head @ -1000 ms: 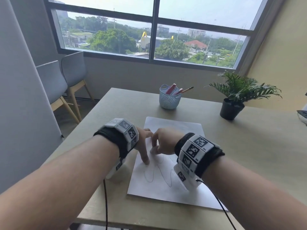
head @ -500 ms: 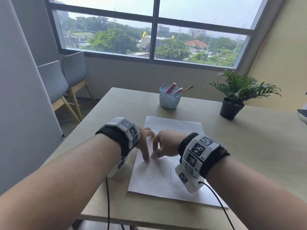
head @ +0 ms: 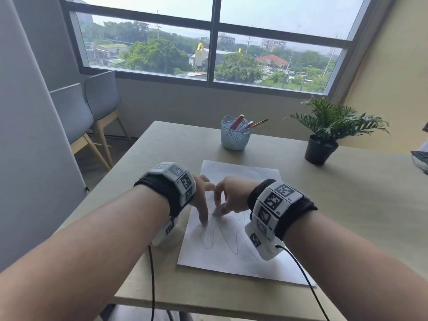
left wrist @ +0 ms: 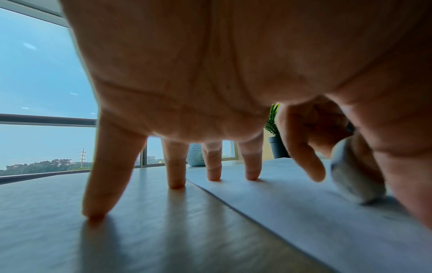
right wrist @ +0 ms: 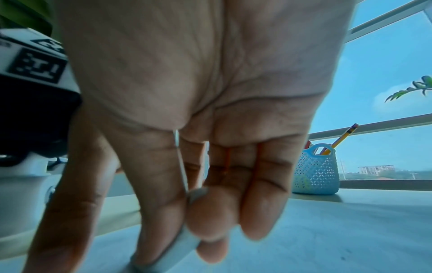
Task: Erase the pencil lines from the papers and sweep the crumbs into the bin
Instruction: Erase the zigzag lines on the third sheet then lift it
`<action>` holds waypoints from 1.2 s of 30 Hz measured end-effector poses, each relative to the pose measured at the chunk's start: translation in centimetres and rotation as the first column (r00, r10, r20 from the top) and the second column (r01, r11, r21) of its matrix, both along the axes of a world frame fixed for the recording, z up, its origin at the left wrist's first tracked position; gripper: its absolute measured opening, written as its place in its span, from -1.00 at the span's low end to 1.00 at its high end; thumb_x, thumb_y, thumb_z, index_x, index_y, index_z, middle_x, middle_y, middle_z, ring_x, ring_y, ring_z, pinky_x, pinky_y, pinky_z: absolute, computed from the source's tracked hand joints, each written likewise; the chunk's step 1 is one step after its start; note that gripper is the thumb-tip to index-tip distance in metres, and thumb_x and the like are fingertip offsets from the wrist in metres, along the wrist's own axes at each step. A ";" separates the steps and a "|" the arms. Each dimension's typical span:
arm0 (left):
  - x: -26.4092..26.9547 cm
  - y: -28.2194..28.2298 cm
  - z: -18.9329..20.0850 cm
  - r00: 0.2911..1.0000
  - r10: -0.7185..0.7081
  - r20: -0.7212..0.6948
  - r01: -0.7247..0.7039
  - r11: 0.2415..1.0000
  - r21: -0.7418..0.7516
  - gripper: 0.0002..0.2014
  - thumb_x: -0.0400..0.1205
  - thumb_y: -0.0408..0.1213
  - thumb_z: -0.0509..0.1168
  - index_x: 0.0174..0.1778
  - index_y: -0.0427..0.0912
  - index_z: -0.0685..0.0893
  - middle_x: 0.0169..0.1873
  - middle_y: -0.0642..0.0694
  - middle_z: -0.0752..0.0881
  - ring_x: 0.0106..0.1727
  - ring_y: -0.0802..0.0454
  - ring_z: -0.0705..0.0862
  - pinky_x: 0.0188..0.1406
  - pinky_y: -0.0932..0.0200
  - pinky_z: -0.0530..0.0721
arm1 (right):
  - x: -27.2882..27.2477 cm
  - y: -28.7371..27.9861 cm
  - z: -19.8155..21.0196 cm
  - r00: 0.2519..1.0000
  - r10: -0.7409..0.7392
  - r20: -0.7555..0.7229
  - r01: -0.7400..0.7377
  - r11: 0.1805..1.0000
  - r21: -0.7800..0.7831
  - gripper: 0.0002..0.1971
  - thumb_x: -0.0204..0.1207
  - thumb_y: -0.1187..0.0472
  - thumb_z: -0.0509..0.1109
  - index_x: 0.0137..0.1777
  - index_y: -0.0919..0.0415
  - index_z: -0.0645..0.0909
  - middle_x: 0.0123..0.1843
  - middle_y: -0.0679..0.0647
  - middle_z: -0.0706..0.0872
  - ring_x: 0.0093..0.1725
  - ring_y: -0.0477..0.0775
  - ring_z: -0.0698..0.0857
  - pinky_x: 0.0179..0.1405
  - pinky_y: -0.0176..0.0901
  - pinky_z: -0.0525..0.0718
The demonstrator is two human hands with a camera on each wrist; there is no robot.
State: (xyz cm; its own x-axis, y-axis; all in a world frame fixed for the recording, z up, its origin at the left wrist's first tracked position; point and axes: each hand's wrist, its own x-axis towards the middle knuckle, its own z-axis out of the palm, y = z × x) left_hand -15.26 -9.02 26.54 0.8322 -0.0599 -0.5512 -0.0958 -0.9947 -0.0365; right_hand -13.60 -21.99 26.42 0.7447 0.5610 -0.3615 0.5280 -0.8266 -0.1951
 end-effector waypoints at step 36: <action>-0.1 -1.6 0.4 1.000 0.016 0.019 -0.017 0.999 0.050 0.01 0.33 0.20 0.52 0.61 0.34 0.04 0.57 0.07 0.14 0.57 -0.11 0.25 0.47 -0.14 0.34 | 1.5 -1.9 -0.3 0.997 0.018 -0.071 -0.020 1.000 -0.021 -0.85 0.45 -0.05 0.53 -0.12 -0.04 0.68 -0.34 0.02 0.73 -0.40 -0.06 0.64 -0.38 -0.28 0.56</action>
